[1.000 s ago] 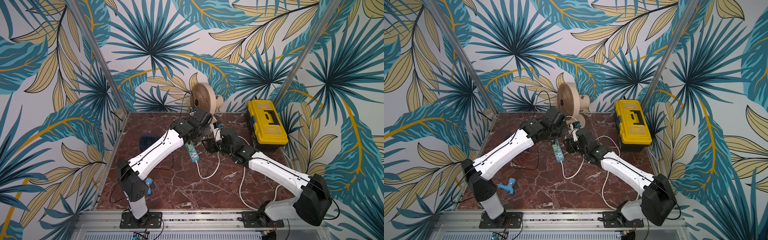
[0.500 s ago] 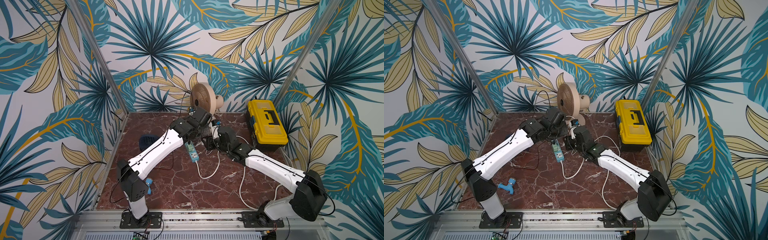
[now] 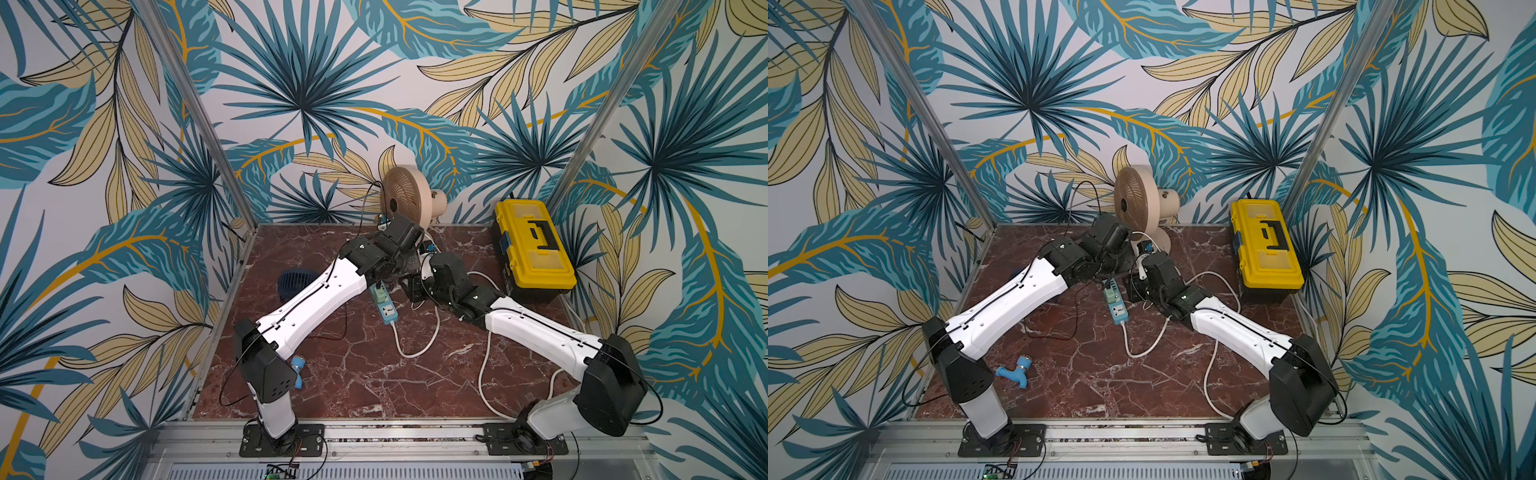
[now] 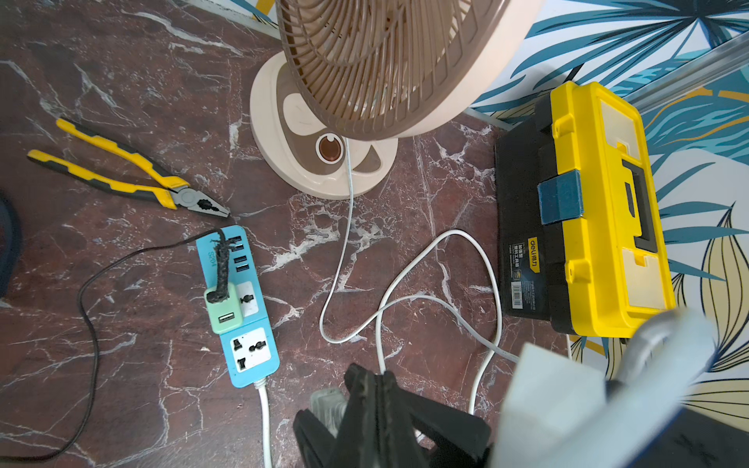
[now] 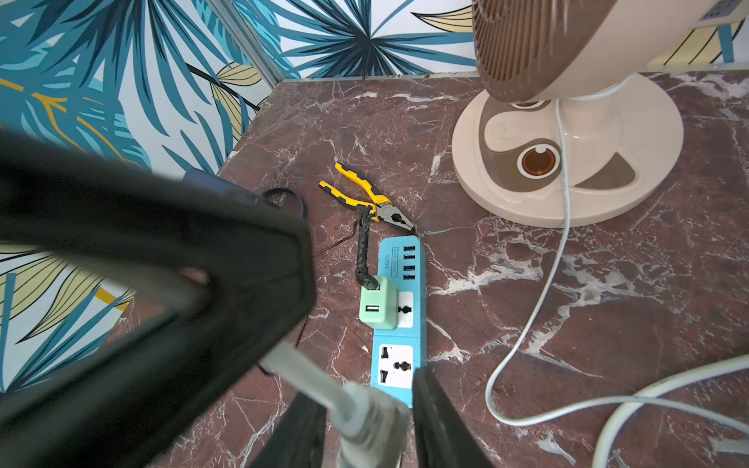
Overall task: Plug the desk fan into the power strip
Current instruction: Pick up the plug from the center of the board.
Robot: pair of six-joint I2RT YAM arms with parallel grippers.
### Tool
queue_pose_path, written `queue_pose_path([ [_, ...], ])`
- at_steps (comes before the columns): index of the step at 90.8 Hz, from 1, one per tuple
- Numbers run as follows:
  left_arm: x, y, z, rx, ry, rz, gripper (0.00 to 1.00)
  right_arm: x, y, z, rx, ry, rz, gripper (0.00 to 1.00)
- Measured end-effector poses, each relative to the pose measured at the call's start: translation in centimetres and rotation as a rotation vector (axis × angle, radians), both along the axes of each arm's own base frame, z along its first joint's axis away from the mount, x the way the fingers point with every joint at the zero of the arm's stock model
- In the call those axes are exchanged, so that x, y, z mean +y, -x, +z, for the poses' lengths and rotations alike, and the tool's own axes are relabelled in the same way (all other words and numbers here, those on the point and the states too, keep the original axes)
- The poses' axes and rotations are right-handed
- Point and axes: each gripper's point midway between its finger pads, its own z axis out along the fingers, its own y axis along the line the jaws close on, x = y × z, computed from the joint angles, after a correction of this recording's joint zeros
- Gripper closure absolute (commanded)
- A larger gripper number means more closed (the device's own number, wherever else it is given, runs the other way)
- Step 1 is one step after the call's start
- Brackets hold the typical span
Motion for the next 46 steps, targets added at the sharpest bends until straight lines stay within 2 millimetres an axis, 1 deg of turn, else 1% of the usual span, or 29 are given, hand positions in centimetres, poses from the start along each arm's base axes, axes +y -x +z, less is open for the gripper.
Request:
queue_pose_path([
  [3, 0.00, 0.00, 0.00, 0.000, 0.000, 0.000, 1.00, 0.02, -0.03, -0.11, 0.002, 0.002, 0.000, 0.66],
  [23, -0.05, -0.01, 0.03, -0.001, 0.003, 0.000, 1.00, 0.28, 0.01, -0.10, 0.001, 0.009, 0.014, 1.00],
  [27, -0.06, -0.01, 0.06, -0.001, 0.004, -0.001, 0.86, 0.29, 0.03, -0.10, 0.002, 0.009, 0.015, 1.00],
  [31, -0.09, 0.01, 0.06, -0.001, 0.003, -0.004, 0.67, 0.27, 0.05, -0.16, 0.003, 0.012, 0.015, 1.00],
  [35, -0.13, 0.05, 0.03, -0.002, -0.002, -0.014, 0.53, 0.24, 0.07, -0.20, 0.003, 0.015, 0.016, 1.00],
  [39, 0.04, 0.09, -0.05, 0.000, -0.010, -0.010, 0.43, 0.00, -0.08, -0.21, 0.002, 0.018, 0.003, 1.00],
  [46, 0.31, -0.05, -0.09, 0.001, -0.014, -0.007, 0.28, -0.43, -0.36, -0.06, -0.007, 0.026, -0.013, 1.00],
])
